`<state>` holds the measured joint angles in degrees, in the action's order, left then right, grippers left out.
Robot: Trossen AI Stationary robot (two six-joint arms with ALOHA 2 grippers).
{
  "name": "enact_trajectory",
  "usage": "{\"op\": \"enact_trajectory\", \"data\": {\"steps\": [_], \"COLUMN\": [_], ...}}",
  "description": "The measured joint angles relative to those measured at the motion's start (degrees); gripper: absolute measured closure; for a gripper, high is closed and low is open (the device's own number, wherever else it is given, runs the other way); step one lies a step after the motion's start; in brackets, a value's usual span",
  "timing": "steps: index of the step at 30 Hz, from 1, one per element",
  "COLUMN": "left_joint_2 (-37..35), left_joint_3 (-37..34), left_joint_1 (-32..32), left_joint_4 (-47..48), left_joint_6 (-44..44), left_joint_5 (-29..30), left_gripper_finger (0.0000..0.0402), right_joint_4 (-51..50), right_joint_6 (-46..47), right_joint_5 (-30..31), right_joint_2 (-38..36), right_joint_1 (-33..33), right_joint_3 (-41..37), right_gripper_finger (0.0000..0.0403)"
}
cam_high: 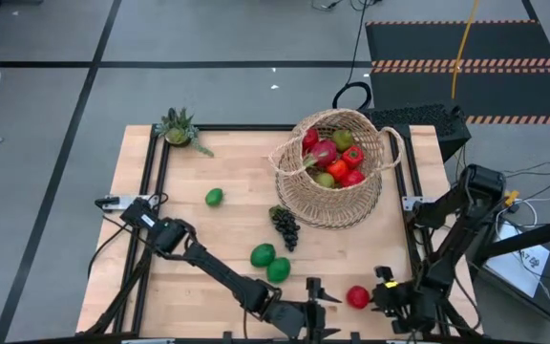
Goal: Build produce basket
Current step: Put the red tomato into the brown basket
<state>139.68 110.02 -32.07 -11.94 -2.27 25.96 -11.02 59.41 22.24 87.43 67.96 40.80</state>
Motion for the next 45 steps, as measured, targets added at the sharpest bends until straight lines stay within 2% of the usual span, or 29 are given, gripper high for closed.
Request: {"op": "enact_trajectory", "data": {"steps": [12, 17, 20, 25, 29, 37, 45], "left_joint_2": [0.0, 0.0, 0.0, 0.0, 0.0, 0.0, 0.0], "left_joint_3": [-0.1, -0.1, -0.1, -0.1, -0.1, -0.1, -0.1], "left_joint_1": [5.6, 7.3, 8.1, 8.1, 7.7, 7.5, 7.5], "left_joint_4": [6.6, 12.2, 13.6, 13.7, 15.0, 15.2, 15.6], "left_joint_6": [-3.6, -5.4, -6.0, -7.3, -8.3, -9.4, -10.9], "left_joint_5": [0.6, -3.8, -6.4, -6.5, -6.7, -6.7, -11.3], "left_gripper_finger": [0.0071, 0.0068, 0.0049, 0.0006, 0.0015, 0.0002, 0.0002], "right_joint_4": [0.0, 0.0, 0.0, 0.0, 0.1, 2.6, 4.2], "right_joint_6": [-13.8, -18.4, -20.4, -22.6, -22.6, -23.4, -26.1], "right_joint_5": [0.2, 0.3, 0.3, 0.3, 0.3, 0.4, 0.4], "right_joint_2": [0.1, 0.1, 0.1, 0.1, 0.1, 0.0, 0.0], "right_joint_1": [-9.1, -11.7, -12.8, -13.6, -13.6, -13.6, -13.6], "right_joint_3": [0.0, 0.0, 0.0, 0.0, 0.0, 0.0, 0.0], "right_gripper_finger": [0.0326, 0.0326, 0.0326, 0.0326, 0.0326, 0.0326, 0.0326]}}
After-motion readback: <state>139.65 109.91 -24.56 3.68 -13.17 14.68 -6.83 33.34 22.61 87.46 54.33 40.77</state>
